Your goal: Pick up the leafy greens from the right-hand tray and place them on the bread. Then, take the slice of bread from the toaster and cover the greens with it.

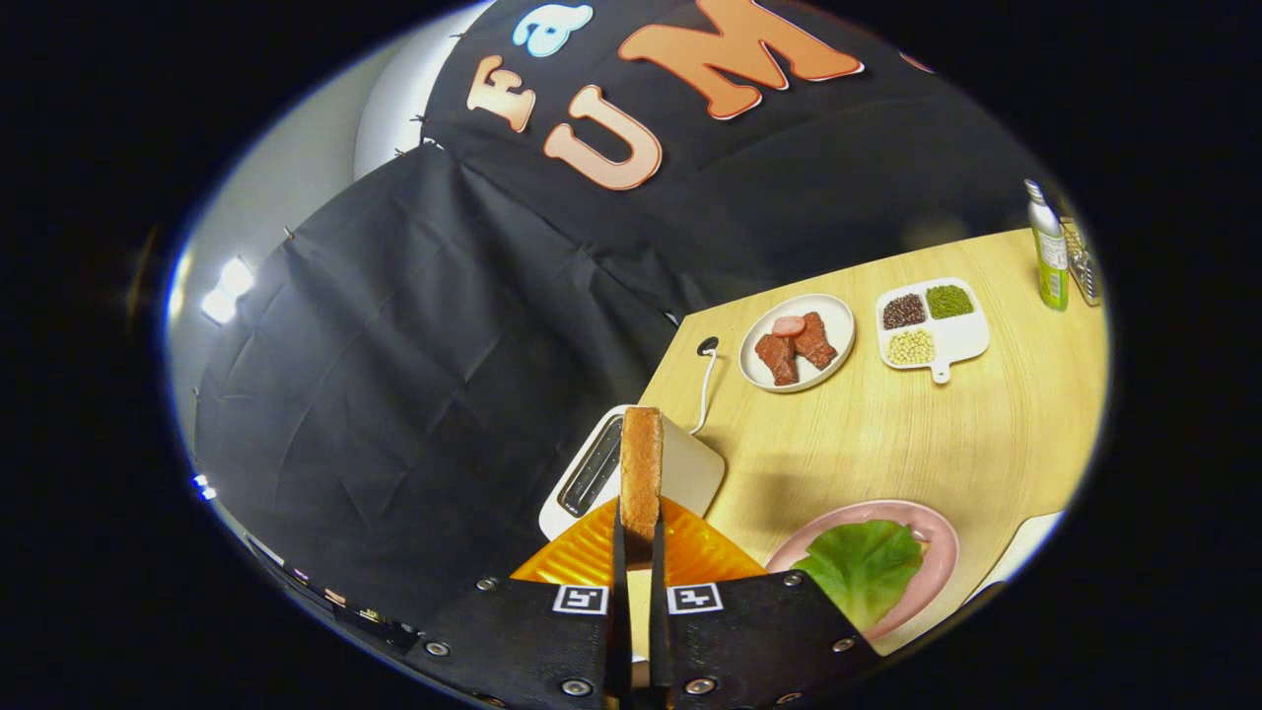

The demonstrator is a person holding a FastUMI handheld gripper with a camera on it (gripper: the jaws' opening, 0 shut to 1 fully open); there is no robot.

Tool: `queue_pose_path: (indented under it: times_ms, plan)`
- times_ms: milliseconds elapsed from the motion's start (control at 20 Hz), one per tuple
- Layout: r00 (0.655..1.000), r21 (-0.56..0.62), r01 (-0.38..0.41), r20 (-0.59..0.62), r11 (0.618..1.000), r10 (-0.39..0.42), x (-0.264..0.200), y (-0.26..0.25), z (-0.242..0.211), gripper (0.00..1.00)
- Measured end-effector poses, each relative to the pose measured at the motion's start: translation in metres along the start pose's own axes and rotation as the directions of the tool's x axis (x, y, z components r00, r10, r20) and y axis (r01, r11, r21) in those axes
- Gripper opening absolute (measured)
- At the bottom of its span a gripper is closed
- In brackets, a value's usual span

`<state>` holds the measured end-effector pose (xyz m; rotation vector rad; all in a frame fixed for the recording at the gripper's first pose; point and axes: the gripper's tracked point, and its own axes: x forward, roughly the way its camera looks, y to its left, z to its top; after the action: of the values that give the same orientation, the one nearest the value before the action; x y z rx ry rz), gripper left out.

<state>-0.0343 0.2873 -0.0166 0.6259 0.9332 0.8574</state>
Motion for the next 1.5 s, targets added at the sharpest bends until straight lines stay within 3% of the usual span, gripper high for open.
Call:
queue_pose_path:
  times_ms: [450, 1100, 1500]
  plan:
    - [1.0, 0.062, 0.006, 0.022, 0.998, -0.008, -0.013, -0.042, -0.031, 0.07]
    - [0.997, 0.176, 0.077, -0.039, 0.981, -0.071, -0.027, -0.114, -0.083, 0.07]
    - [0.979, 0.198, 0.196, -0.1, 0.96, -0.179, -0.026, -0.16, -0.112, 0.08]
